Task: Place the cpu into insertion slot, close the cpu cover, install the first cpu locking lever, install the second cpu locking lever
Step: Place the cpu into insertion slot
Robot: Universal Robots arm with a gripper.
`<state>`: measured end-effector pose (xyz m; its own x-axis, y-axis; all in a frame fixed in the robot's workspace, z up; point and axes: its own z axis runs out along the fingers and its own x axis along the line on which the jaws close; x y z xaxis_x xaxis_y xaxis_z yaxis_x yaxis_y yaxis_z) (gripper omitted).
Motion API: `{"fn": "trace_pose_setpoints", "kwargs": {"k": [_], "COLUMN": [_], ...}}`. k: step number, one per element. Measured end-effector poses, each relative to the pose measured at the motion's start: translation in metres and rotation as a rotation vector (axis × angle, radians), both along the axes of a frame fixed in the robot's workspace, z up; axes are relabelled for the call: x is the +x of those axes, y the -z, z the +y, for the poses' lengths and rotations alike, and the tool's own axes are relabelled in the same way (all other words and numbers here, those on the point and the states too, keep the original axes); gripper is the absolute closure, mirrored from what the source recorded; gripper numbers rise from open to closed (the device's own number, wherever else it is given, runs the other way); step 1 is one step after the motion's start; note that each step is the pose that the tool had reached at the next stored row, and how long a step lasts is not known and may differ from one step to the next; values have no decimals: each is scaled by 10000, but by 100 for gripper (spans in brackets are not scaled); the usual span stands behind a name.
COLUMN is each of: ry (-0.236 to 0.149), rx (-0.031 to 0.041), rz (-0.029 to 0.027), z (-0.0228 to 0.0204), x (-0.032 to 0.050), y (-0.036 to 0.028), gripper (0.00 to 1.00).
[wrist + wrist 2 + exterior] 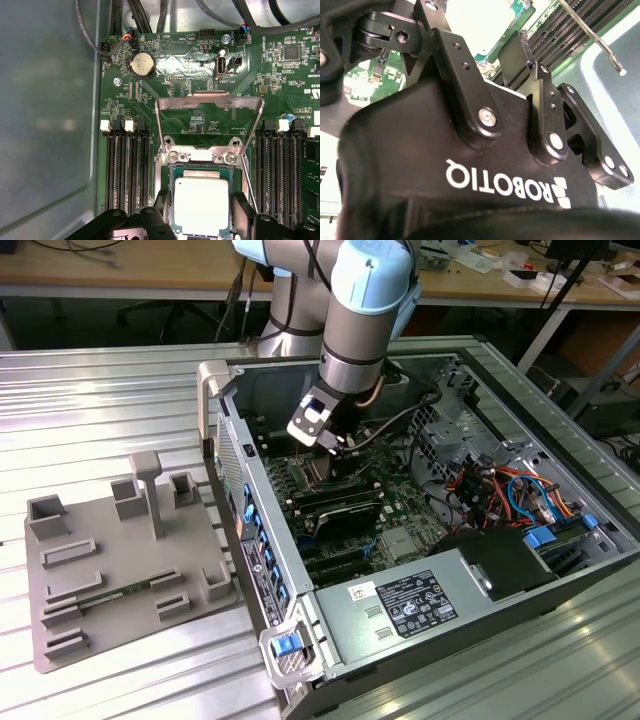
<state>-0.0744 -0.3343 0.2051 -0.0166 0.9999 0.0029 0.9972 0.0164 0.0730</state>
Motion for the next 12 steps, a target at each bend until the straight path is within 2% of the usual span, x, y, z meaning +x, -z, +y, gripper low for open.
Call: {"fn": "trace_pose_setpoints", "kwargs": {"k": [5,6,7,12], "ry": [0,0,-1,-1], "rx": [-1,0,2,1], "rz": [2,2,-1,-1], "z": [9,13,13,13], "x": [0,0,0,0], "y": [-69,-69,-69,-77], "gripper": [38,47,47,77]}}
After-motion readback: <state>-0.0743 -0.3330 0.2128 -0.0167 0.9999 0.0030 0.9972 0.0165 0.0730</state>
